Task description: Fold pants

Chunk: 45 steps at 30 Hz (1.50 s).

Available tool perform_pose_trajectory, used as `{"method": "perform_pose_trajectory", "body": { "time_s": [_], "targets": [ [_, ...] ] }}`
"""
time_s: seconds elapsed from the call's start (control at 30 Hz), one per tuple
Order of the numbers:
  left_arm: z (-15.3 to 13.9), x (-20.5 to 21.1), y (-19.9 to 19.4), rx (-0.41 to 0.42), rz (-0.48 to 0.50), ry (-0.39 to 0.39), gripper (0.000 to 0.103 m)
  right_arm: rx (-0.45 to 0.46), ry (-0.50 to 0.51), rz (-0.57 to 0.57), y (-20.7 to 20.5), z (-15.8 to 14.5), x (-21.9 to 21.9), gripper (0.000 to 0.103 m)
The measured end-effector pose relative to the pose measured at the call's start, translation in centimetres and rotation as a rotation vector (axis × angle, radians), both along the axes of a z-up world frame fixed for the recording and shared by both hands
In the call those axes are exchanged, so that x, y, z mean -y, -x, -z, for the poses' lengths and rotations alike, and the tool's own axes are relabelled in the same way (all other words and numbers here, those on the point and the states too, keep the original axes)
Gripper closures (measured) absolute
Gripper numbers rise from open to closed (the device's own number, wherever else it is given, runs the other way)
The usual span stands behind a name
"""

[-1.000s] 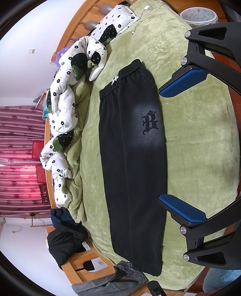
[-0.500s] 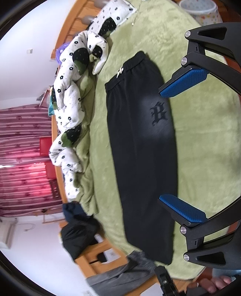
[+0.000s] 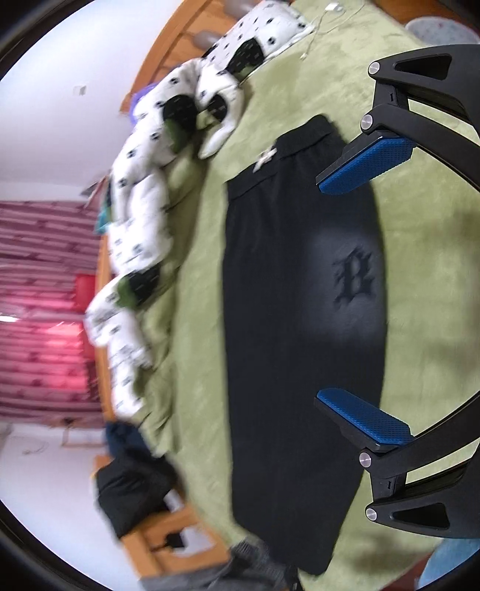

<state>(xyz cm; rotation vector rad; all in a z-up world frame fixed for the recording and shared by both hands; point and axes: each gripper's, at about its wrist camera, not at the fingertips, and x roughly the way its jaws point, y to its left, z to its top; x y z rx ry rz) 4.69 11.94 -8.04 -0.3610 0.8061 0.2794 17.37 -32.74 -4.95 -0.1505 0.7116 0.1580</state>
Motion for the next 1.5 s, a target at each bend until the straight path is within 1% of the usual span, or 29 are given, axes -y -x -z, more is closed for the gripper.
{"method": "perform_pose_trajectory", "body": {
  "time_s": [0.07,0.13,0.17,0.2,0.3,0.37,0.4,0.47,0.53,0.63,0.7,0.73,0.77,0.8,0.83,0.87,0.9,0.93,1.0,1.1,1.13,1.23,1.27,1.3,1.33,1.37,1.4,1.43,1.5],
  "targets": [
    [1.9,-1.2,0.6,-0.014,-0.023,0.033,0.004,-0.071,0.005,0.012,-1.1,2.8,0.8,0.002],
    [3.5,-2.2,1.3,0.002,-0.024,0.078,0.004,-0.140,-0.016,0.050,-2.1,5.3,1.8,0.013],
    [4.4,-2.9,1.7,-0.001,-0.039,0.103,0.005,-0.163,-0.032,0.073,-2.3,6.4,2.4,0.022],
    [5.1,-3.5,2.0,-0.002,-0.053,0.124,0.005,-0.183,-0.048,0.092,-2.5,7.4,2.9,0.029],
    [7.4,-5.0,2.6,-0.010,-0.108,0.197,0.005,-0.241,-0.129,0.120,-3.1,9.9,4.6,0.036],
    [8.9,-6.0,3.1,0.002,-0.128,0.290,0.005,-0.251,-0.197,0.152,-3.2,10.9,6.0,0.036],
    [9.3,-6.3,3.2,0.012,-0.136,0.312,0.006,-0.260,-0.228,0.164,-3.2,11.2,6.5,0.036],
    [9.4,-6.5,3.3,0.053,-0.133,0.328,0.006,-0.295,-0.310,0.191,-3.5,12.1,7.9,0.036],
    [9.5,-6.7,2.6,0.066,-0.116,0.355,0.006,-0.312,-0.399,0.209,-4.0,12.8,9.1,0.036],
    [9.6,-7.1,1.2,0.082,-0.122,0.387,0.006,-0.300,-0.488,0.211,-4.7,13.1,10.1,0.036],
    [9.5,-7.3,0.3,0.092,-0.134,0.402,0.014,-0.301,-0.521,0.204,-5.4,13.2,10.2,0.036],
    [9.5,-7.5,-0.1,0.089,-0.152,0.405,0.025,-0.305,-0.533,0.201,-5.8,13.4,10.1,0.036],
    [9.6,-7.7,-0.5,0.074,-0.187,0.397,0.052,-0.306,-0.539,0.199,-6.3,13.5,9.9,0.035],
    [9.6,-7.9,-0.6,0.062,-0.226,0.384,0.064,-0.301,-0.540,0.200,-6.4,13.6,9.7,0.034],
    [9.6,-8.1,-0.9,0.059,-0.268,0.381,0.074,-0.293,-0.534,0.200,-6.7,13.6,9.5,0.036],
    [9.6,-8.3,-1.0,0.064,-0.279,0.388,0.082,-0.290,-0.516,0.203,-6.8,13.5,9.3,0.048],
    [9.3,-8.5,-1.2,0.072,-0.290,0.390,0.088,-0.286,-0.474,0.217,-7.5,13.2,8.9,0.072],
    [8.6,-8.9,-1.5,0.093,-0.290,0.388,0.090,-0.278,-0.436,0.228,-8.0,12.6,8.7,0.079],
    [7.3,-9.1,-2.0,0.130,-0.267,0.381,0.090,-0.254,-0.435,0.207,-8.8,11.1,8.4,0.085],
    [4.2,-8.9,-4.0,0.189,-0.211,0.306,0.091,-0.166,-0.450,0.160,-9.5,8.2,7.9,0.087],
    [2.8,-8.7,-5.2,0.211,-0.189,0.269,0.091,-0.133,-0.449,0.144,-10.0,7.1,7.6,0.088],
    [0.3,-8.8,-8.4,0.239,-0.153,0.191,0.091,-0.080,-0.468,0.106,-12.0,4.8,6.9,0.089],
    [-0.2,-9.0,-9.2,0.242,-0.150,0.179,0.091,-0.071,-0.469,0.096,-13.0,4.2,6.5,0.089],
    [-0.6,-9.3,-11.0,0.238,-0.149,0.164,0.091,-0.060,-0.464,0.091,-14.1,3.7,6.0,0.090],
    [-0.7,-9.4,-11.7,0.235,-0.150,0.154,0.091,-0.046,-0.455,0.085,-15.1,3.3,5.5,0.090],
    [-0.8,-9.7,-13.3,0.229,-0.149,0.136,0.091,-0.029,-0.439,0.079,-16.3,2.9,4.9,0.090],
    [-0.7,-9.8,-14.2,0.223,-0.151,0.118,0.091,-0.017,-0.426,0.076,-17.6,2.7,4.3,0.090],
    [-0.4,-10.1,-15.9,0.207,-0.157,0.088,0.091,-0.005,-0.410,0.072,-19.0,2.5,3.6,0.090],
    [0.3,-10.4,-17.7,0.182,-0.170,0.055,0.091,-0.011,-0.390,0.073,-22.2,2.7,2.4,0.089]
  ]
}}
